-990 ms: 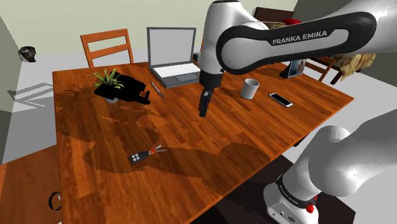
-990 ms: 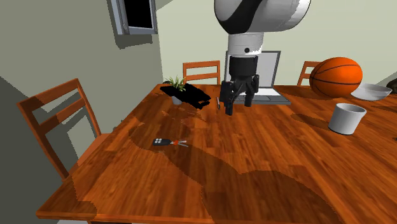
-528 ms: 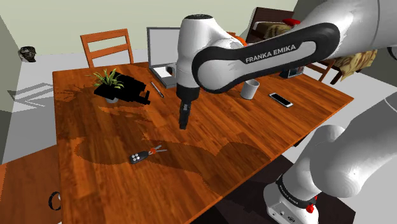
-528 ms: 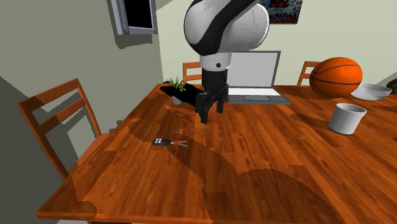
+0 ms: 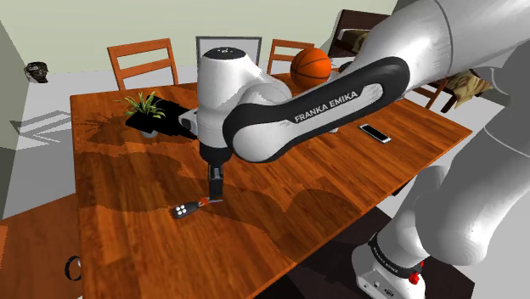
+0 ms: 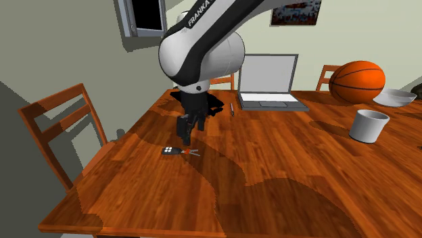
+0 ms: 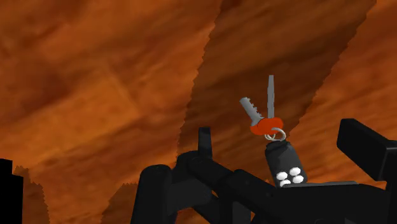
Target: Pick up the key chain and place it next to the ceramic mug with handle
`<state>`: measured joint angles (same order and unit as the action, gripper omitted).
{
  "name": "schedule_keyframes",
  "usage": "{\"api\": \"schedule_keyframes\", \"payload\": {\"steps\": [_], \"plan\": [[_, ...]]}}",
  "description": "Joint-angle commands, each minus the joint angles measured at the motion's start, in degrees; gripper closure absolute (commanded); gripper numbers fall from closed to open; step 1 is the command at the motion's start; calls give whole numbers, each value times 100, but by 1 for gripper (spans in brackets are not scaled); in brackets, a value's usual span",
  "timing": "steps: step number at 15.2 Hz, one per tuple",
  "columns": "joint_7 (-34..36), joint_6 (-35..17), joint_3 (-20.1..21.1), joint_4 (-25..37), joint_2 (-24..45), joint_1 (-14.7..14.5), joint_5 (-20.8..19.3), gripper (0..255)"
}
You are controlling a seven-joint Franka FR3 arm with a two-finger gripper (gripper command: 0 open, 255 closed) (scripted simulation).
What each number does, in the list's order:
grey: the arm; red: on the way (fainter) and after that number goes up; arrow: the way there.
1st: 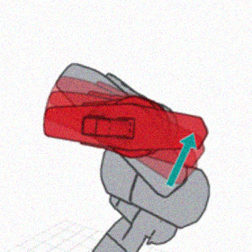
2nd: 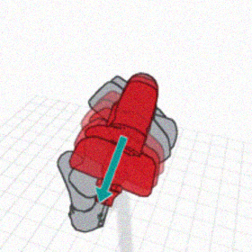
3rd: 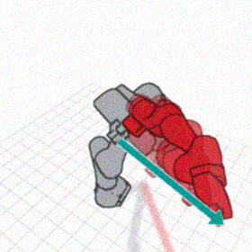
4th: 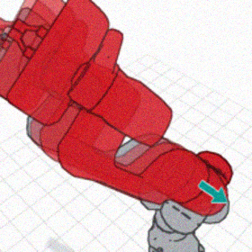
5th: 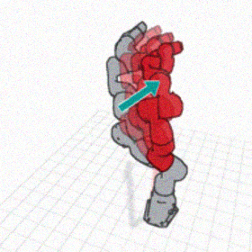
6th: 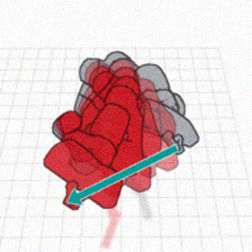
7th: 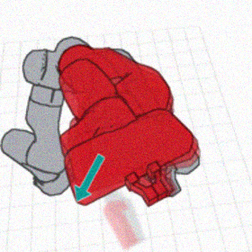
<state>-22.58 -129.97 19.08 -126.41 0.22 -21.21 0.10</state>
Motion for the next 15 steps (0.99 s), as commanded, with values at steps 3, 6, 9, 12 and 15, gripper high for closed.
{"api": "schedule_keyframes", "payload": {"steps": [3,6,9,12,15], "plan": [[-89,-250,113,205,393,-123,-171,0],[-34,-462,105,138,548,-134,-251,0],[40,-711,89,73,746,-151,-357,0],[40,-711,88,73,746,-153,-357,0],[40,-711,88,73,746,-153,-357,0]]}}
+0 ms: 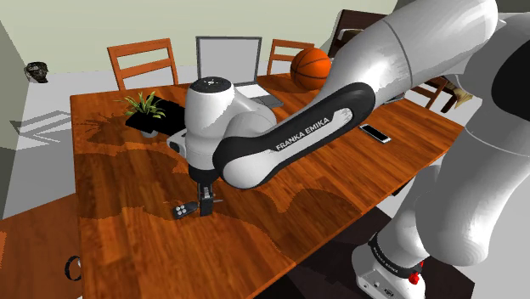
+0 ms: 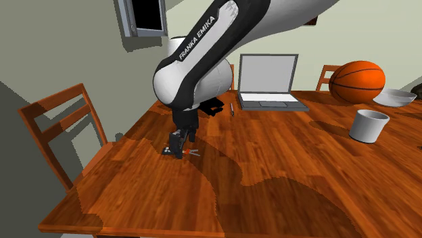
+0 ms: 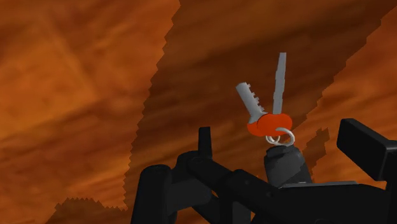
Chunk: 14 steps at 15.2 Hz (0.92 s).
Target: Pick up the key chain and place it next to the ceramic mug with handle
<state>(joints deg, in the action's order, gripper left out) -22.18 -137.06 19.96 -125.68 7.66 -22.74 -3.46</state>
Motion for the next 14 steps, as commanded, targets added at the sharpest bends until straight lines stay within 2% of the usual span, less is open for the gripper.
{"api": "schedule_keyframes", "payload": {"steps": [1,2,3,12,14], "plan": [[0,-2,0,0,2,0,-1,0],[0,-1,0,0,1,0,0,0],[0,-1,0,0,1,0,0,255],[0,-2,0,0,2,1,-1,255],[-37,141,11,51,-98,10,54,255]]}}
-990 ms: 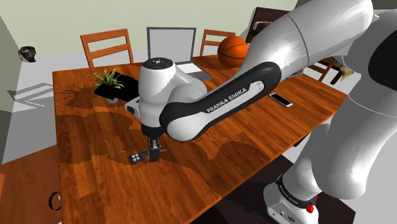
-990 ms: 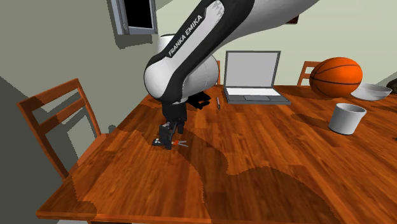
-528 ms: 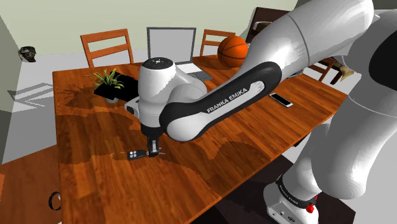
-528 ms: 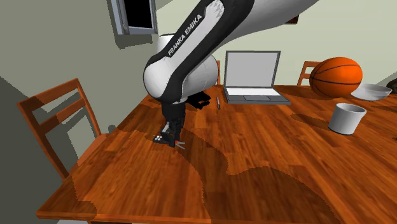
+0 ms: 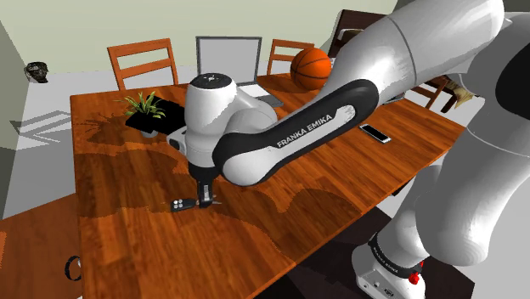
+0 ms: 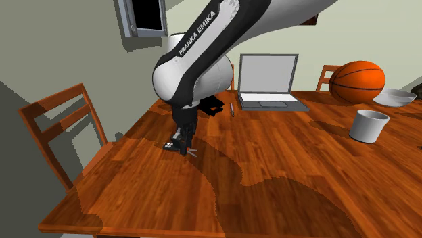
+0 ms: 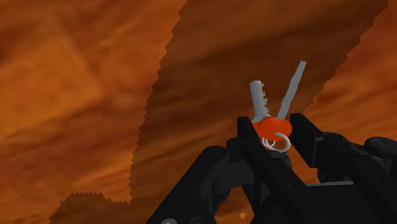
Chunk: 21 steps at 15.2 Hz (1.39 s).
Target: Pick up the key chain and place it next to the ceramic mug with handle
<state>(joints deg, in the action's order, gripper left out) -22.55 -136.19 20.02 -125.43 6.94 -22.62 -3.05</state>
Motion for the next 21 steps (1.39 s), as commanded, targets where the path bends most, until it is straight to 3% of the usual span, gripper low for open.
{"api": "schedule_keyframes", "payload": {"steps": [1,21], "plan": [[-18,126,9,53,-75,3,39,255],[-249,1603,16,860,-790,46,373,255]]}}
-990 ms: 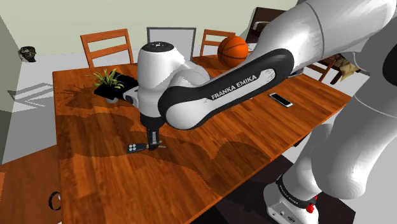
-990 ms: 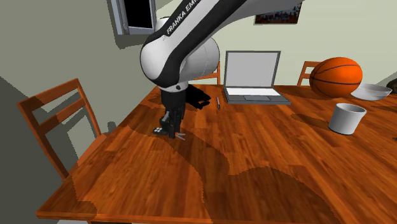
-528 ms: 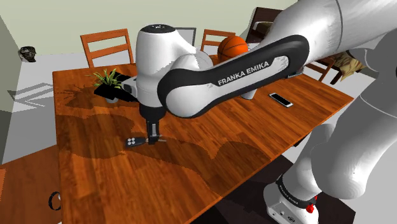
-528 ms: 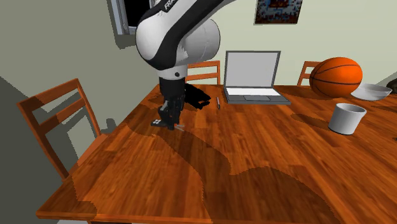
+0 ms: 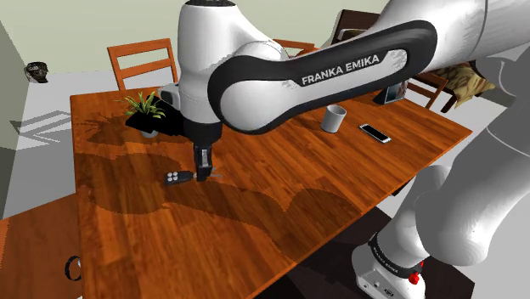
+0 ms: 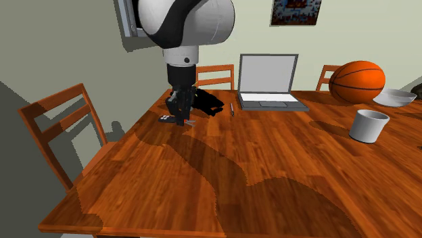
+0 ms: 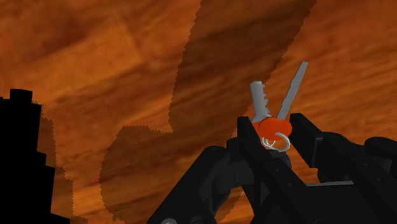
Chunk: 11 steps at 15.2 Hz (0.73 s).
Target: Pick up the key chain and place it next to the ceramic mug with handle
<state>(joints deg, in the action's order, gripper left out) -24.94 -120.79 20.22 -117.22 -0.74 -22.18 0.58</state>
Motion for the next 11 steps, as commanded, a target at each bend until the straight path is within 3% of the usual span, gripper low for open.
{"api": "schedule_keyframes", "payload": {"steps": [1,11], "plan": [[-16,138,-5,92,-45,4,18,255],[-52,817,-21,629,-196,15,71,255]]}}
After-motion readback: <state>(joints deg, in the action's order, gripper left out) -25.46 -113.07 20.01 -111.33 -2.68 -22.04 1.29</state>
